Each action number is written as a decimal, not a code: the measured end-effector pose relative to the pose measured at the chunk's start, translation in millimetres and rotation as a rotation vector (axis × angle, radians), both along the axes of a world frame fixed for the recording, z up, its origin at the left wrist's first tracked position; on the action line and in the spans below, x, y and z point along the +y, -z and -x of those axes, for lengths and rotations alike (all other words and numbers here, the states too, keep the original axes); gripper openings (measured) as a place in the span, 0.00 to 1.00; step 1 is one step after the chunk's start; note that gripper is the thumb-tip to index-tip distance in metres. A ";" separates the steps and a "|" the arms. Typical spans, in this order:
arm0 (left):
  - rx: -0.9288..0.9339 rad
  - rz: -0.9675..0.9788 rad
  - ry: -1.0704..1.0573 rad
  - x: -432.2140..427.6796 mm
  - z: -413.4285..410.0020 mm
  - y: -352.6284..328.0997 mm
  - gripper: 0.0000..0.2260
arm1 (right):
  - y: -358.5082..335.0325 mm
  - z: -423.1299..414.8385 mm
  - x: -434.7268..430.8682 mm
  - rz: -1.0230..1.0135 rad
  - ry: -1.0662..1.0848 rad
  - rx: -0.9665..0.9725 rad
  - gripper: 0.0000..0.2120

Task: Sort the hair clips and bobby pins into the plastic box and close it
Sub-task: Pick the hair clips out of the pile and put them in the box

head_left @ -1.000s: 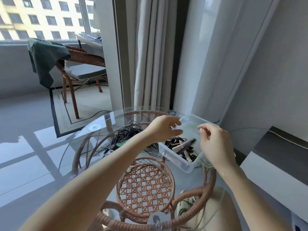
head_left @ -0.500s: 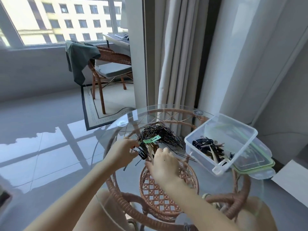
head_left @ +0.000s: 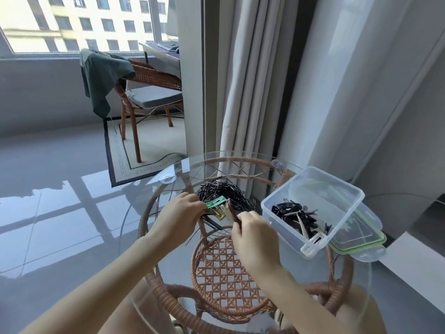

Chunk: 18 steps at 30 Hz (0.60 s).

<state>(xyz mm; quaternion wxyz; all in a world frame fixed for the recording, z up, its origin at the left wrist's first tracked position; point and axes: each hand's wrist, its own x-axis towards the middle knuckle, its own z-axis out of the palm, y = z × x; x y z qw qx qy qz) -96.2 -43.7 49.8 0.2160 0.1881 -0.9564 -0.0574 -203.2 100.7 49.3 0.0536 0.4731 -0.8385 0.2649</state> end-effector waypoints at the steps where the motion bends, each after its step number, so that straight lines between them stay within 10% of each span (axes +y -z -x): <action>1: 0.074 -0.059 -0.012 6.0 3.9 -8.4 0.08 | -8.2 3.9 10.0 0.050 0.005 0.004 0.09; 13: 0.048 -0.373 0.216 65.2 113.0 -66.0 0.11 | -47.8 99.9 68.9 -0.206 0.198 -0.057 0.12; 18: 0.077 -0.307 0.003 15.4 79.5 -53.9 0.11 | -51.5 67.9 58.5 0.210 0.046 0.129 0.06</action>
